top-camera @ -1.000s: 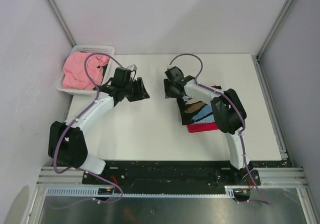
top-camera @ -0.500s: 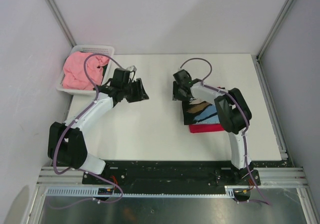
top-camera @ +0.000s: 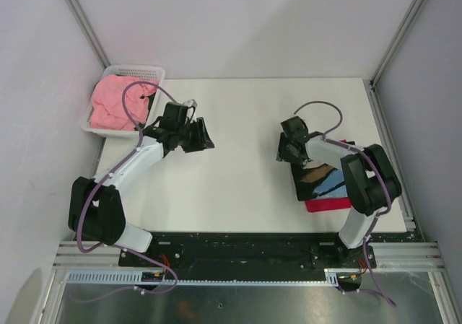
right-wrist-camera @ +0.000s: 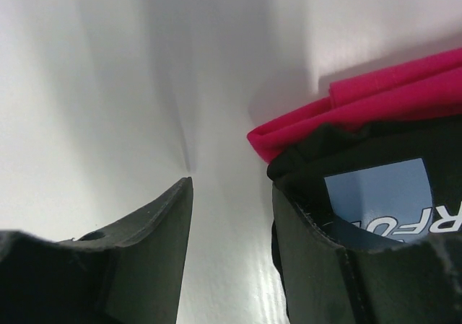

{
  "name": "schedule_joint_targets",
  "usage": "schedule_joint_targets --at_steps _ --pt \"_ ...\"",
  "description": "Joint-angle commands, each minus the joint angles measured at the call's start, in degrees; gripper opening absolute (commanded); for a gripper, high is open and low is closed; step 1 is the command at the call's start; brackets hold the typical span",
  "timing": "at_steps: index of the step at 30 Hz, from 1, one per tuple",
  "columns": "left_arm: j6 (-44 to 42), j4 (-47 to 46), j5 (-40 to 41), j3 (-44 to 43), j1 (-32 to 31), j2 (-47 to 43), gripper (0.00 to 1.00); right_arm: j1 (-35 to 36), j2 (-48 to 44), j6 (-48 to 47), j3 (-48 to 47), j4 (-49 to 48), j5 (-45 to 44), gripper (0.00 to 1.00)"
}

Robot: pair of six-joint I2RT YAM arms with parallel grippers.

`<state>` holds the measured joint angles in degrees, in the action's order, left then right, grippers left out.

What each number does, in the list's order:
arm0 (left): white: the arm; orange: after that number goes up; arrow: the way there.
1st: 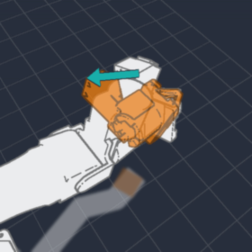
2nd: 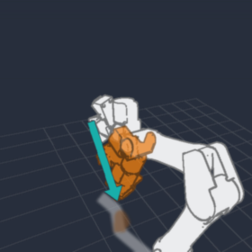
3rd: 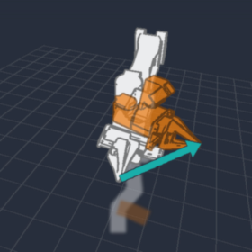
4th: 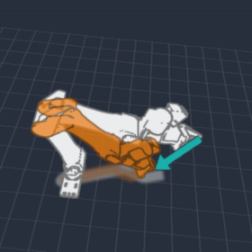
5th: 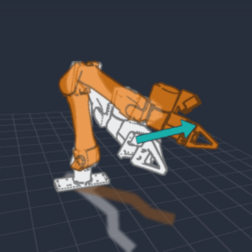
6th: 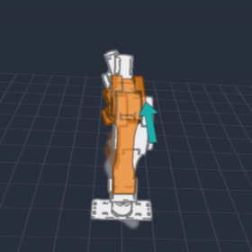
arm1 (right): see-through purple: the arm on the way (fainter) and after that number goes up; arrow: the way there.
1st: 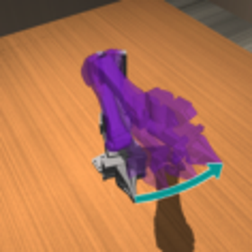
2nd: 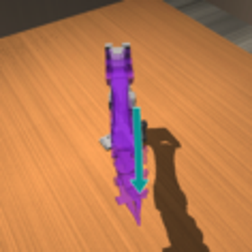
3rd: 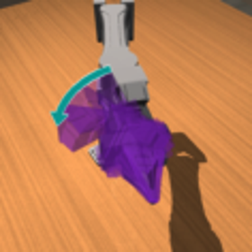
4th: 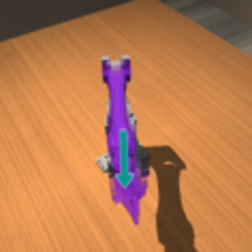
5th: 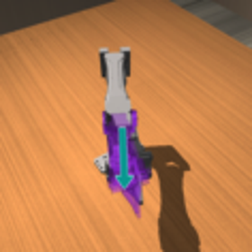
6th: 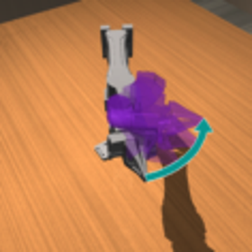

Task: Fold and stack the t-shirts
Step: Put the neatly folded tshirt into the corner of the board with both arms

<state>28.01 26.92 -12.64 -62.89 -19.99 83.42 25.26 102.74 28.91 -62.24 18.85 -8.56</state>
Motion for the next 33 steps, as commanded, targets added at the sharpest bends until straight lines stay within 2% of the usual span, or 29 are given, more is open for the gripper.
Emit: schedule_joint_targets --at_steps 1,5,10,14,19,21,23,24,27,30,33 --pt "-0.5 -0.7 -1.1 1.1 0.3 -3.1 0.49 -3.9 -6.3 -0.1 7.8 2.6 0.5 0.53" --pt "-0.6 -0.6 -0.8 1.8 0.3 -3.5 0.49 -6.8 -11.8 -0.2 14.0 2.1 1.7 0.53" --pt "-0.5 -0.6 -0.7 2.4 0.3 -4.0 0.49 -9.5 -15.1 -0.7 15.1 2.0 3.1 0.54" --pt "-0.9 -0.6 0.2 3.2 0.4 -5.4 0.5 -9.5 -16.1 -0.9 12.0 2.0 5.6 0.54" --pt "-2.0 -0.6 2.7 4.5 0.4 -8.3 0.55 -4.6 -15.0 -0.7 2.6 5.1 5.8 0.58" --pt "-2.8 -0.6 3.8 5.2 0.4 -10.1 0.64 -2.3 -15.2 -0.2 -1.1 6.3 5.6 0.61" --pt "-3.9 -0.5 4.2 6.2 0.4 -12.3 0.87 0.1 -16.4 0.9 -3.5 6.5 5.9 0.65" --pt "-4.6 -0.3 4.3 6.7 0.4 -13.3 0.93 0.9 -17.3 1.7 -4.0 6.2 6.5 0.67" --pt "-6.4 0.7 5.4 7.8 0.3 -16.9 0.99 2.4 -20.4 4.1 -4.4 5.4 7.7 0.73" --pt "-7.1 1.2 7.6 9.3 0.4 -21.1 0.99 3.5 -23.1 5.3 -4.5 5.9 7.8 0.8" --pt "-7.3 1.4 9.1 10.9 0.4 -24.5 0.99 4.3 -25.3 5.7 -4.5 7.2 7.1 0.83"
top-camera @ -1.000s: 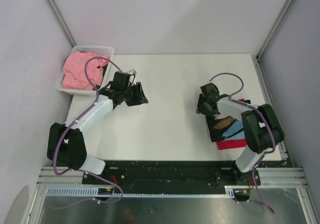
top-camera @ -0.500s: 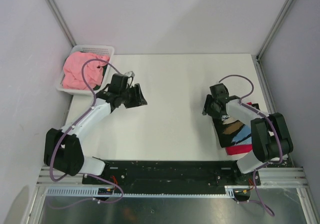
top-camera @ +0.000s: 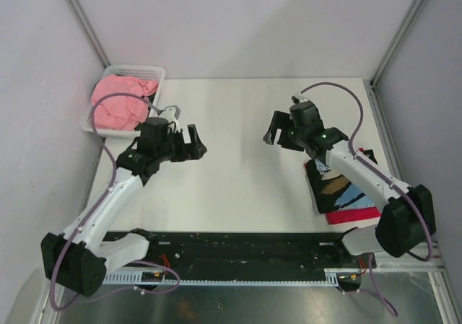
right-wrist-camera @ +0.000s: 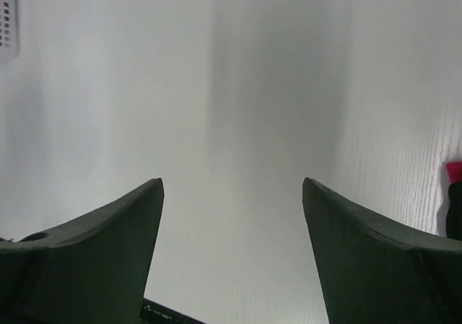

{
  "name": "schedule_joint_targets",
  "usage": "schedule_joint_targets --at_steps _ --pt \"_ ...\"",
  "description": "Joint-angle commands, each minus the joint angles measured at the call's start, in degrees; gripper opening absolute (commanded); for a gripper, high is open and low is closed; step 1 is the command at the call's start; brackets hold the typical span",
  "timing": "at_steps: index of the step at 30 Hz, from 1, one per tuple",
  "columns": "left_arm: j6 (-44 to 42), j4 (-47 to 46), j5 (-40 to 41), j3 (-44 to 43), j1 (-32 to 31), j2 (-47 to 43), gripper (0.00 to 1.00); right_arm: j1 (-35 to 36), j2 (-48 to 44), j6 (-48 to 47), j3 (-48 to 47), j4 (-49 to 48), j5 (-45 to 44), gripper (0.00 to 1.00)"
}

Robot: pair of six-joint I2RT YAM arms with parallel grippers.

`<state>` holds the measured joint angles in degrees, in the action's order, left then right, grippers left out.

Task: Fold and stack the t-shirts
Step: Put the neatly folded tshirt into the corner of the board with both arms

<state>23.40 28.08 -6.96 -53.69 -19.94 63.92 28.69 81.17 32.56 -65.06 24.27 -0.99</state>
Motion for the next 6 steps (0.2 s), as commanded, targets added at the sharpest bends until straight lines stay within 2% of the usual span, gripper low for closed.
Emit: schedule_joint_targets --at_steps 1,6 --pt "-2.7 0.2 3.7 2.3 0.3 -5.9 0.99 1.1 -4.3 2.2 -1.7 2.4 -0.9 0.85" --pt "-2.8 0.3 4.5 4.3 0.3 -7.5 0.99 1.8 -6.3 2.4 -1.6 3.9 -2.3 0.89"
